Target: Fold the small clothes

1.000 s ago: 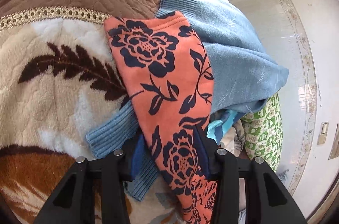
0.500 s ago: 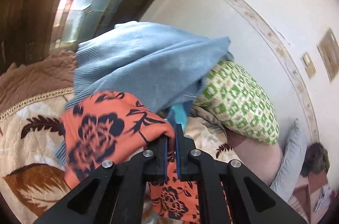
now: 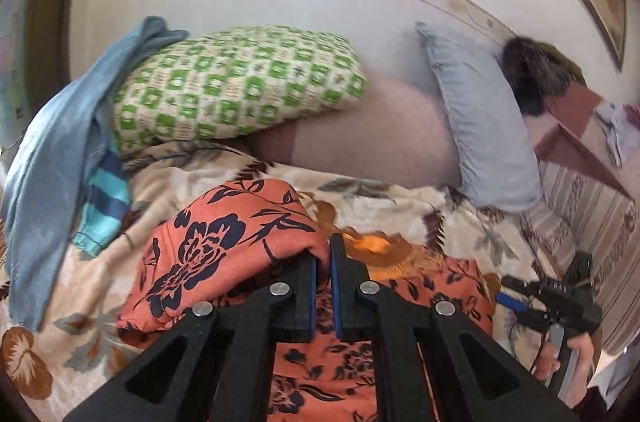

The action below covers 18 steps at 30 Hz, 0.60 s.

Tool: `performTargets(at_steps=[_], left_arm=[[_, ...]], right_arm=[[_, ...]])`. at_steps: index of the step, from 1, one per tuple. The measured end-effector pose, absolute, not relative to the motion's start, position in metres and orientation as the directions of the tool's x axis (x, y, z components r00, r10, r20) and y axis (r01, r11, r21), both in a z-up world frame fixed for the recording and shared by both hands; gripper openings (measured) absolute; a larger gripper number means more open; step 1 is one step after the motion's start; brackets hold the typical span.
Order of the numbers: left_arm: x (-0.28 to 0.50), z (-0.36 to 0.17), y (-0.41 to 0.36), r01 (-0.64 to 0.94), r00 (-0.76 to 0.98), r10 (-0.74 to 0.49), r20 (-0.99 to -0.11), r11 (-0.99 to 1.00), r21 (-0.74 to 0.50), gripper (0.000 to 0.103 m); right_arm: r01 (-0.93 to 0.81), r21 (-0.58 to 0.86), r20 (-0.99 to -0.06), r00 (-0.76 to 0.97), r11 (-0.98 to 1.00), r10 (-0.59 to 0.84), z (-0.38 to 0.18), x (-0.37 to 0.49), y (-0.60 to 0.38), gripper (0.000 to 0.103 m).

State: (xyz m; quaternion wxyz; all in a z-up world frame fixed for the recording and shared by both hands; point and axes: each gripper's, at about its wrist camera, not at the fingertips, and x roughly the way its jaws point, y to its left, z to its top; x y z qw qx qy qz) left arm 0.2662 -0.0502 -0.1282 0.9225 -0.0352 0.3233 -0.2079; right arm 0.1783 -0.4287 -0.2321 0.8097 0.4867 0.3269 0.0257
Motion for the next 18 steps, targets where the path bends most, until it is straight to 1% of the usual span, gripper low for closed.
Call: performTargets(at_steps=[4,6,8,9,10,12,13,14,15,16,18], left_arm=[[0.234,-0.185,-0.159,0.515,0.626,-0.418,-0.658,0.855,-0.053,0.006],[0.22,-0.217,-0.205,0.559,0.605,-0.389,-0.694,0.829,0.023,0.006],[0.213,-0.25,-0.242,0.601,0.553,-0.327,-0.766,0.794,0.095,0.028],[0.209,-0.263,-0.255,0.62,0.536,-0.29,-0.792,0.773,0.136,0.048],[0.203,-0.271,-0.263,0.633,0.54,-0.259,-0.801,0.753,0.182,0.059],[0.193,-0.274,-0.27,0.645,0.569,-0.222,-0.792,0.717,0.263,0.061],[0.191,-0.27,-0.267,0.651,0.575,-0.228,-0.786,0.71,0.27,0.063],[0.19,-0.263,-0.261,0.657,0.57,-0.246,-0.784,0.71,0.254,0.065],[0.19,-0.255,-0.255,0.663,0.559,-0.269,-0.784,0.714,0.227,0.073],[0.191,-0.248,-0.249,0.667,0.548,-0.289,-0.785,0.717,0.203,0.079],[0.192,-0.232,-0.238,0.671,0.541,-0.321,-0.778,0.722,0.169,0.079]], right_arm=[[0.278,0.818,-0.488,0.799,0.503,0.351,-0.231,0.171,-0.444,0.051],[0.275,0.826,-0.475,0.809,0.492,0.346,-0.229,0.168,-0.451,0.051],[0.271,0.835,-0.461,0.82,0.479,0.339,-0.228,0.164,-0.458,0.051],[0.271,0.838,-0.456,0.825,0.474,0.334,-0.228,0.162,-0.461,0.051],[0.275,0.839,-0.455,0.827,0.469,0.329,-0.229,0.162,-0.463,0.051],[0.277,0.844,-0.452,0.829,0.46,0.329,-0.23,0.162,-0.467,0.051],[0.274,0.848,-0.448,0.829,0.454,0.336,-0.23,0.163,-0.469,0.052],[0.272,0.85,-0.445,0.83,0.451,0.338,-0.231,0.163,-0.469,0.052],[0.271,0.851,-0.443,0.831,0.45,0.336,-0.23,0.163,-0.47,0.052],[0.269,0.851,-0.44,0.833,0.451,0.334,-0.23,0.163,-0.469,0.052],[0.266,0.85,-0.439,0.835,0.455,0.331,-0.228,0.164,-0.468,0.052]])
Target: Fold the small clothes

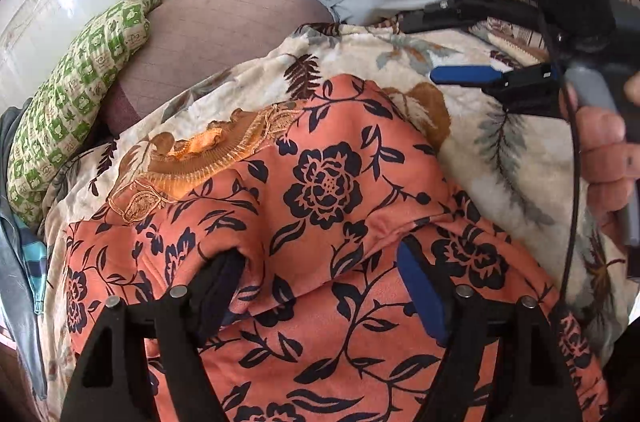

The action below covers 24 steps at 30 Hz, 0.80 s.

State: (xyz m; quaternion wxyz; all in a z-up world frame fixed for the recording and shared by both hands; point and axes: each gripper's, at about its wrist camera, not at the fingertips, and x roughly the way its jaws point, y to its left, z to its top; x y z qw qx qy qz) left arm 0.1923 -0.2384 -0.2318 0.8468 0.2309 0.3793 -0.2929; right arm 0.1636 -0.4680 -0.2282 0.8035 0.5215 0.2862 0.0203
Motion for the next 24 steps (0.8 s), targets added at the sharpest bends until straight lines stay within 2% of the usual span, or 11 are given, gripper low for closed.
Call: performTargets(at_steps=[3,7,9,11,13,15,17,20,24], left_arm=[[0.198,-0.213,-0.232,0.685,0.525,-0.385,-0.759,0.721,0.107,0.084],[0.201,-0.19,-0.244,0.698,0.539,-0.456,-0.708,0.712,0.073,0.085],[0.186,-0.187,-0.262,0.74,0.56,-0.469,-0.683,0.654,0.157,0.089],[0.175,-0.199,-0.282,0.752,0.592,-0.381,-0.711,0.577,0.317,0.09],[0.178,-0.225,-0.291,0.748,0.602,-0.24,-0.762,0.502,0.434,0.09],[0.192,-0.246,-0.281,0.733,0.589,-0.125,-0.798,0.5,0.462,0.09],[0.205,-0.238,-0.252,0.73,0.535,-0.182,-0.825,0.591,0.343,0.09],[0.219,-0.209,-0.2,0.707,0.458,-0.365,-0.81,0.702,0.084,0.09],[0.234,-0.193,-0.124,0.587,0.494,-0.43,-0.756,0.806,-0.075,0.09]], right_arm=[[0.264,0.833,-0.45,0.835,0.487,0.316,-0.223,0.163,-0.463,0.052],[0.254,0.83,-0.439,0.846,0.497,0.301,-0.218,0.159,-0.461,0.052],[0.256,0.837,-0.428,0.857,0.483,0.287,-0.217,0.154,-0.467,0.052],[0.263,0.839,-0.423,0.866,0.476,0.266,-0.217,0.15,-0.474,0.052],[0.275,0.844,-0.422,0.871,0.46,0.253,-0.219,0.147,-0.481,0.052],[0.284,0.851,-0.42,0.873,0.441,0.249,-0.222,0.145,-0.488,0.052],[0.285,0.854,-0.42,0.871,0.435,0.256,-0.223,0.146,-0.49,0.052],[0.277,0.846,-0.427,0.864,0.455,0.267,-0.221,0.149,-0.487,0.052],[0.261,0.833,-0.449,0.833,0.487,0.322,-0.222,0.159,-0.472,0.052]])
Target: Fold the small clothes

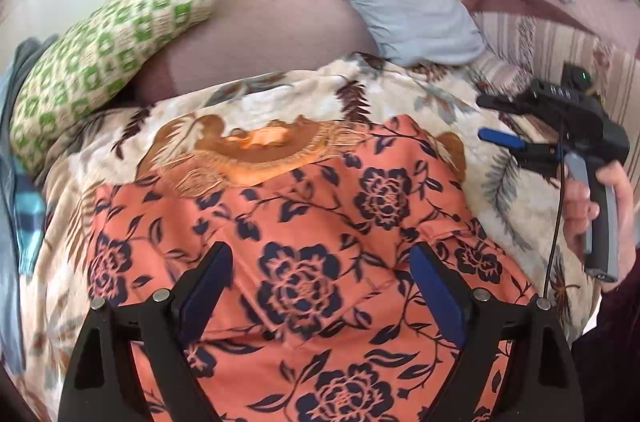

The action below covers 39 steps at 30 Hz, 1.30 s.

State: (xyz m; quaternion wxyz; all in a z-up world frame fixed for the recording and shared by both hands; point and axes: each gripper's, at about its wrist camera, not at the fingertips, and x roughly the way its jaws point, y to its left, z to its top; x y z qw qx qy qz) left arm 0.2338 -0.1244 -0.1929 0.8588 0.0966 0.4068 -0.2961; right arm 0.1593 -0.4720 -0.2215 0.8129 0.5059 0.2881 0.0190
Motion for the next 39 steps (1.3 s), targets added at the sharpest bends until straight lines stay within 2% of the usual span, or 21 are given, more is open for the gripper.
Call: performTargets(at_steps=[5,8,10,13,17,19,21,27,31,32,34,36,39], left_arm=[[0.263,-0.204,-0.03,0.316,0.59,-0.365,-0.72,0.925,-0.21,0.09],[0.283,-0.224,0.016,0.108,0.634,-0.332,-0.699,0.932,-0.345,0.09],[0.294,-0.237,0.029,0.037,0.642,-0.321,-0.696,0.92,-0.391,0.09],[0.308,-0.252,0.035,-0.005,0.63,-0.272,-0.727,0.935,-0.355,0.09],[0.329,-0.282,0.038,-0.039,0.506,-0.228,-0.832,0.958,-0.286,0.09],[0.326,-0.281,0.031,0.007,0.509,-0.206,-0.836,0.972,-0.235,0.09],[0.324,-0.279,0.023,0.049,0.491,-0.227,-0.841,0.971,-0.233,0.09],[0.318,-0.275,0.032,0.031,0.489,-0.274,-0.828,0.954,-0.297,0.09],[0.316,-0.275,0.028,0.036,0.485,-0.255,-0.836,0.962,-0.272,0.09],[0.315,-0.276,0.026,0.039,0.484,-0.251,-0.838,0.963,-0.266,0.09],[0.315,-0.277,0.025,0.046,0.48,-0.243,-0.843,0.966,-0.253,0.09],[0.316,-0.278,0.027,0.048,0.479,-0.24,-0.844,0.968,-0.248,0.09],[0.316,-0.28,0.031,0.035,0.479,-0.237,-0.845,0.967,-0.252,0.09]], right_arm=[[0.201,0.731,-0.535,0.762,0.652,0.365,-0.212,0.18,-0.421,0.052],[0.092,0.59,-0.607,0.706,0.802,0.365,-0.199,0.189,-0.366,0.052],[-0.013,0.49,-0.647,0.665,0.871,0.374,-0.195,0.192,-0.325,0.052],[-0.171,0.304,-0.696,0.631,0.937,0.341,-0.191,0.189,-0.268,0.052],[-0.343,-0.028,-0.764,0.613,0.939,0.201,-0.208,0.175,-0.208,0.052],[-0.398,-0.151,-0.778,0.612,0.905,0.139,-0.221,0.168,-0.191,0.052],[-0.421,-0.238,-0.77,0.631,0.875,0.094,-0.23,0.165,-0.177,0.052],[-0.486,-0.311,-0.772,0.631,0.817,0.081,-0.247,0.168,-0.146,0.052],[-0.478,-0.291,-0.768,0.634,0.829,0.096,-0.254,0.178,-0.132,0.049],[-0.469,-0.249,-0.771,0.625,0.847,0.12,-0.253,0.182,-0.134,0.044],[-0.446,-0.184,-0.782,0.607,0.876,0.144,-0.249,0.19,-0.14,0.025],[-0.423,-0.102,-0.776,0.6,0.9,0.195,-0.24,0.193,-0.152,0.013],[-0.352,0.037,-0.739,0.62,0.935,0.263,-0.221,0.198,-0.184,0.01]])
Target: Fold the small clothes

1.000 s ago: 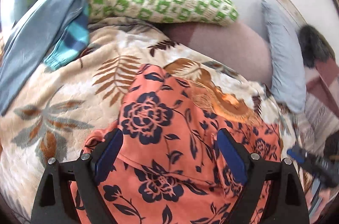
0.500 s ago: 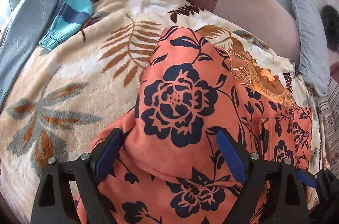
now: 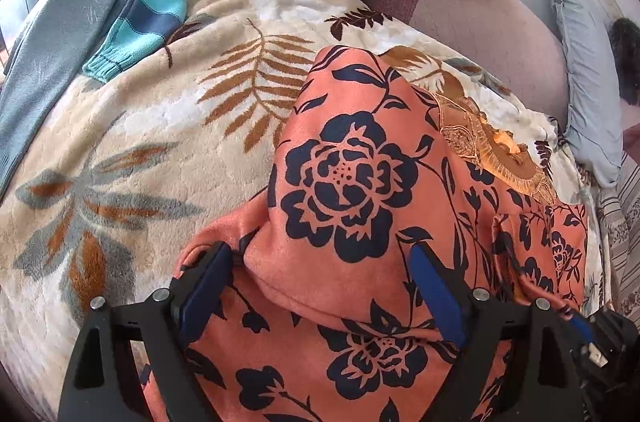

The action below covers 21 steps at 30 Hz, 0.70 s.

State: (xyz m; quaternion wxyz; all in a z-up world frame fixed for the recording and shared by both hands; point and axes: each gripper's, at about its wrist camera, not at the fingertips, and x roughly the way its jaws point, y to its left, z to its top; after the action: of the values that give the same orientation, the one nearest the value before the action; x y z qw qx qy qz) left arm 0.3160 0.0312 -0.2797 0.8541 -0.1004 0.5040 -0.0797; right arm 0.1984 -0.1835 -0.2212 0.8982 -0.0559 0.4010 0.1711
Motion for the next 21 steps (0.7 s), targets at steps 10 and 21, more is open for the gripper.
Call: performTargets(at_steps=[10,21], left_arm=[[0.315,-0.278,0.035,0.013,0.496,-0.213,-0.842,0.971,-0.238,0.09],[0.306,-0.258,0.036,-0.032,0.589,-0.128,-0.798,0.983,-0.182,0.09]], right_arm=[[0.144,0.323,-0.715,0.684,0.935,0.142,-0.205,0.205,-0.344,0.01],[0.308,0.299,-0.789,0.612,0.903,0.053,-0.218,0.181,-0.4,0.01]])
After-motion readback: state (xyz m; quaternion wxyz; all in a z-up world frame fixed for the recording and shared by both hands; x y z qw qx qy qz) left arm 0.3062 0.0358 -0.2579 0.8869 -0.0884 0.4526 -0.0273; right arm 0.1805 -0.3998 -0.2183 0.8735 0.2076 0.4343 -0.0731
